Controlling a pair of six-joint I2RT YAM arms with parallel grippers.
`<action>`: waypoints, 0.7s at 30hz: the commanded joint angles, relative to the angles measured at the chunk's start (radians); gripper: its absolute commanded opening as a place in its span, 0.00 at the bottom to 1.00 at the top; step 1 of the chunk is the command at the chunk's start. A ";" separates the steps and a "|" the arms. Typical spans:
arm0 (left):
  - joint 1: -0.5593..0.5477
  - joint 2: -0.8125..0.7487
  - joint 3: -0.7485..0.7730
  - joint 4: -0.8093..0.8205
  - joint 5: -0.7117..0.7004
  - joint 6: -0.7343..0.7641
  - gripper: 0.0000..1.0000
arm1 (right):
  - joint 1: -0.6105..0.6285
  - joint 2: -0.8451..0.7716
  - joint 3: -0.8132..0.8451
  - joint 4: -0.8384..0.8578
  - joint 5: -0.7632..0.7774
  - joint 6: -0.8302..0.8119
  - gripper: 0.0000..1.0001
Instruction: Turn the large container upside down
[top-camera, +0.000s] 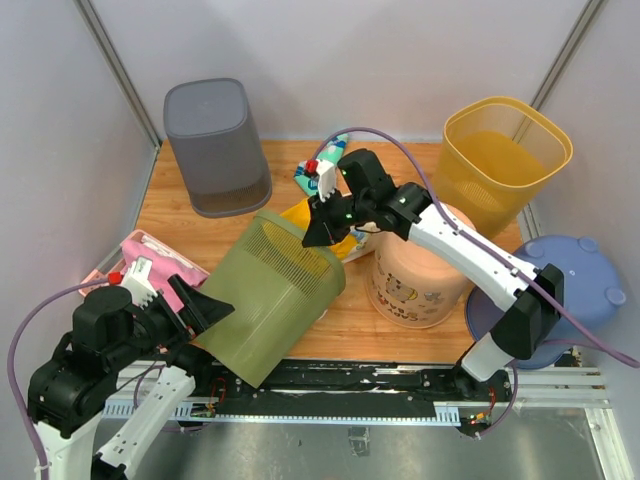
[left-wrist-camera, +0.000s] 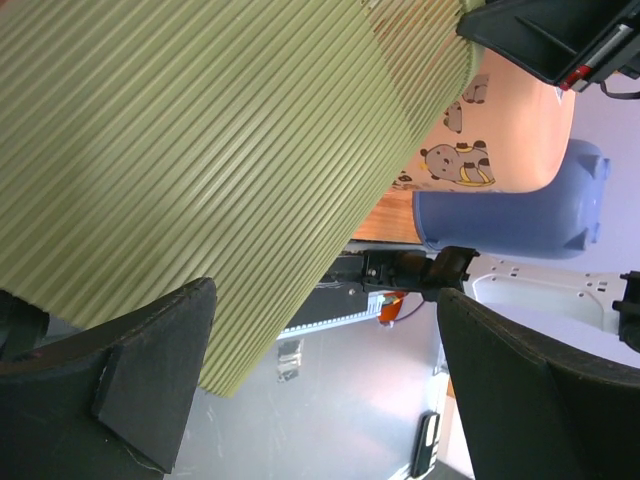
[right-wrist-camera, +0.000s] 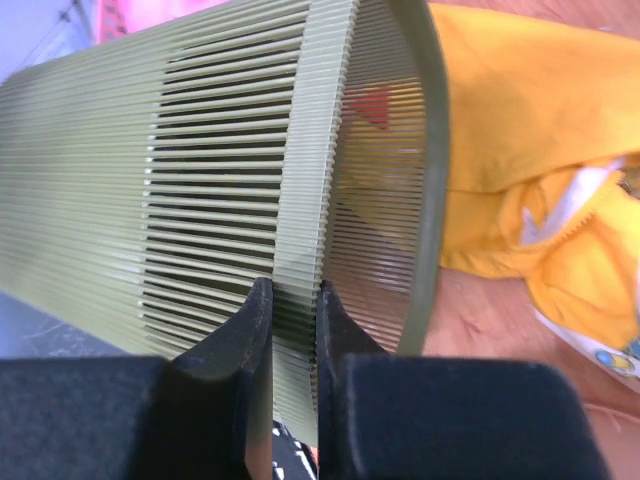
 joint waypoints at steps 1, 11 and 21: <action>0.001 -0.008 -0.015 -0.003 0.007 0.008 0.96 | -0.030 -0.006 -0.001 -0.002 0.008 0.020 0.01; 0.002 0.018 -0.063 0.091 0.041 0.025 0.97 | -0.232 -0.039 -0.094 0.112 0.022 0.114 0.00; 0.001 -0.001 -0.192 0.211 0.083 -0.035 0.97 | -0.284 -0.015 -0.100 0.172 -0.009 0.163 0.00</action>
